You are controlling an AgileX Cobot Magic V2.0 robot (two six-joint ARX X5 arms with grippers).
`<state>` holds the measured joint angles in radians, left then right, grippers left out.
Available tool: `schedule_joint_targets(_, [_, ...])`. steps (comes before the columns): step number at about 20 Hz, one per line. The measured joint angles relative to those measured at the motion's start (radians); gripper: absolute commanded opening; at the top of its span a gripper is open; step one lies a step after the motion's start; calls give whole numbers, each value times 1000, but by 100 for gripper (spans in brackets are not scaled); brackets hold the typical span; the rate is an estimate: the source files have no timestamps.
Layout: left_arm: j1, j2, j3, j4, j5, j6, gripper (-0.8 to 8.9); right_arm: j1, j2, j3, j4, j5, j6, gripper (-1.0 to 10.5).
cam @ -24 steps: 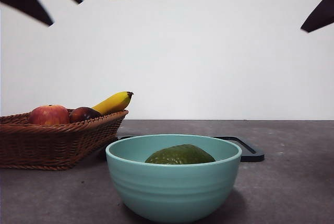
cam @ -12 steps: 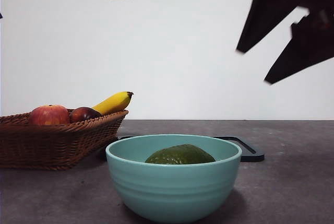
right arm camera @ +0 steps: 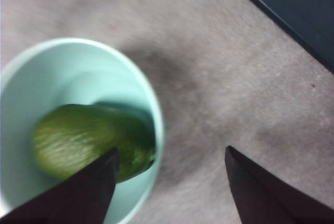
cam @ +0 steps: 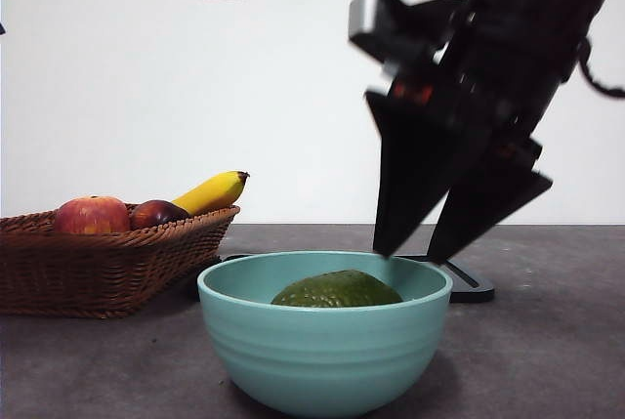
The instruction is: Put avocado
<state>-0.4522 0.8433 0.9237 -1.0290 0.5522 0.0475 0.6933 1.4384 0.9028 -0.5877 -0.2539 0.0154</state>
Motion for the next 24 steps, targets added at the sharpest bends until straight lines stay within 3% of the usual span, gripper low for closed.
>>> schedule_joint_targets(7, [0, 0, 0, 0, 0, 0, 342, 27, 86, 0, 71, 45, 0, 164])
schedule_joint_targets(11, [0, 0, 0, 0, 0, 6, 342, 35, 106, 0, 77, 44, 0, 14])
schedule_joint_targets(19, [0, 0, 0, 0, 0, 7, 342, 53, 107, 31, 49, 35, 39, 14])
schedule_joint_targets(24, [0, 0, 0, 0, 0, 7, 342, 31, 105, 222, -82, 49, 61, 14])
